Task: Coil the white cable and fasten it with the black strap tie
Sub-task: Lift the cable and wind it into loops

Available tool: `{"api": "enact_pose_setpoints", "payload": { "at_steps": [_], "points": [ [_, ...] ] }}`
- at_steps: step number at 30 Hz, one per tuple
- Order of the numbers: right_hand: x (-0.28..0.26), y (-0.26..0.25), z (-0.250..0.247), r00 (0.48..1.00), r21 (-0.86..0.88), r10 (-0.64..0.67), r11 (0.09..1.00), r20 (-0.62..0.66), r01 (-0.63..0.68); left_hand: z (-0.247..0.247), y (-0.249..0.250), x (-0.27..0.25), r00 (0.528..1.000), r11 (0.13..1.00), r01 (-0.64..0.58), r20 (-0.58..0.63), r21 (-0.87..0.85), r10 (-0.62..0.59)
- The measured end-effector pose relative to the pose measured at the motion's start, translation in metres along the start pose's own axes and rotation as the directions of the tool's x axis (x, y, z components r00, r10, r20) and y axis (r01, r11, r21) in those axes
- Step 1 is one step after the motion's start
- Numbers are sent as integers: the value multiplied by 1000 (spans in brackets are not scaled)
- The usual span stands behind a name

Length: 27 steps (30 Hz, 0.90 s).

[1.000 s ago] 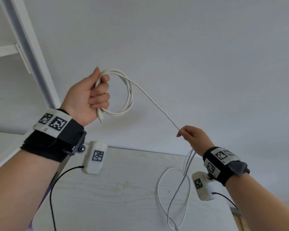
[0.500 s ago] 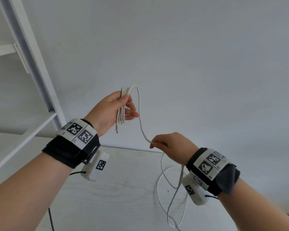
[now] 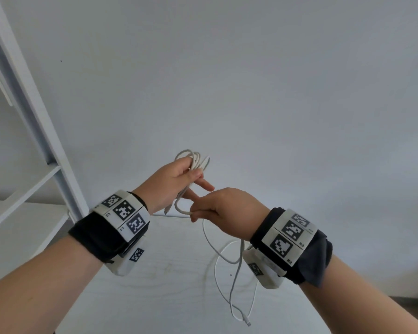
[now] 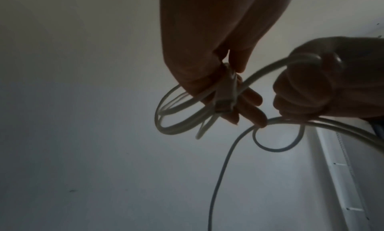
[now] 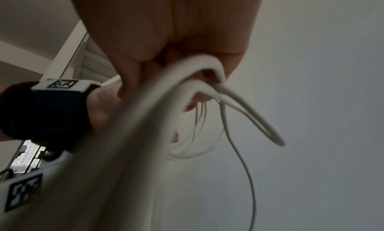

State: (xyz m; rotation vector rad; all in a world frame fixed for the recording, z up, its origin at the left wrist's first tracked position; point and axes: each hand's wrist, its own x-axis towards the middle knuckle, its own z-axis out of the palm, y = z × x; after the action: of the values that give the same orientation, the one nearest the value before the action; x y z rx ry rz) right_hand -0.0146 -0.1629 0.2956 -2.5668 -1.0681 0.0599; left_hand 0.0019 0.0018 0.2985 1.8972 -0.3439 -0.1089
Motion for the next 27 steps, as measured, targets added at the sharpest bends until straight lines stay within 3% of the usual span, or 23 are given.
{"api": "enact_pose_setpoints", "payload": {
  "at_steps": [4, 9, 16, 27],
  "points": [
    [1, -1, -6, 993, 40, -33, 998, -116, 38, 3, -3, -4, 1000, 997, 3, -4, 82, -2],
    [5, 4, -12, 971, 71, -27, 996, -239, 45, 5, -4, -12, 998, 999, 35, 52, 5, -35],
    [12, 13, -18, 939, 99, 26, 995, -344, 8, 8, 2, -18, 1000, 985, 31, 5, -168, -31],
    [14, 26, -23, 895, 177, 97, 984, -435, -21, -1, 7, -20, 992, 992, 79, 110, -97, -68]
  ]
}}
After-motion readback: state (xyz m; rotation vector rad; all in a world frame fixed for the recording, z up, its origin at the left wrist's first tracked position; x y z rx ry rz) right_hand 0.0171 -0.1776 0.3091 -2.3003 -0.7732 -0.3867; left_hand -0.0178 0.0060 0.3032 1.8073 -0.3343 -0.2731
